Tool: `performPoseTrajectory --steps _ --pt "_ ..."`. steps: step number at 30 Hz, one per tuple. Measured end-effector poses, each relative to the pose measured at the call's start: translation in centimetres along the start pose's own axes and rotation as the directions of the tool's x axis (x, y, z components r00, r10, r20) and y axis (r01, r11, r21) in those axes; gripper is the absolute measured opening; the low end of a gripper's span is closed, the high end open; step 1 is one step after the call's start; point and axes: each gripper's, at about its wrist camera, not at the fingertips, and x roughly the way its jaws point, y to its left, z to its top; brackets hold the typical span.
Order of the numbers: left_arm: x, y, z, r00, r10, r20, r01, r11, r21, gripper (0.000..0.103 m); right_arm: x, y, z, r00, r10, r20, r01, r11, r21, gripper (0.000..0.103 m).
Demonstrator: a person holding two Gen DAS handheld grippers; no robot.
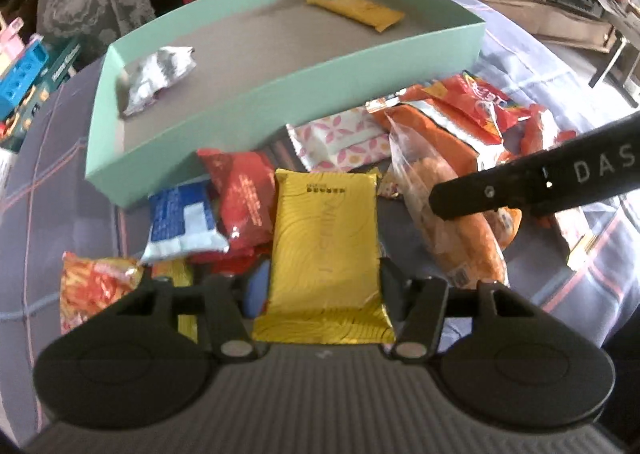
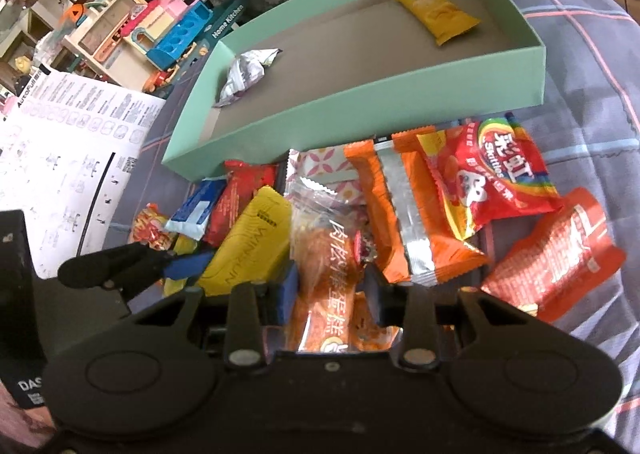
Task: Organize snacks
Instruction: 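Grasp the yellow WINSUN packet with the left gripper while the right gripper grasps the meat-floss bread packet, then carry both packets into the green box and open both grippers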
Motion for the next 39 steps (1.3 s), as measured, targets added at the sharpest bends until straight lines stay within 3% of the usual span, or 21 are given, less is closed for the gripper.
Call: performPoseTrajectory --steps 6,10,18,24,39 --pt "0.2 2.9 -1.2 0.999 0.008 -0.034 -0.012 0.993 -0.121 0.069 1.1 1.0 -0.2 1.0 0.003 -0.022 -0.003 1.0 -0.022 0.039" --pt "0.4 4.4 -2.1 0.999 -0.02 -0.049 0.011 0.984 -0.179 0.069 1.9 1.5 -0.5 0.999 -0.001 -0.043 0.0 0.999 -0.037 0.042" --pt "-0.6 3.8 -1.8 1.0 0.011 -0.003 -0.012 0.99 -0.141 0.069 2.0 2.9 -1.0 0.998 -0.051 -0.022 0.048 0.993 -0.105 0.038" --pt "-0.5 3.3 -1.6 0.999 -0.028 0.026 0.031 0.989 -0.141 0.053 1.2 2.3 -0.7 0.999 -0.043 -0.015 0.042 0.997 -0.069 0.038" --pt "-5.8 5.3 -0.8 0.993 -0.03 0.117 0.055 0.975 -0.217 0.051 -2.5 2.2 0.7 0.997 -0.029 0.07 0.035 0.996 -0.083 0.038"
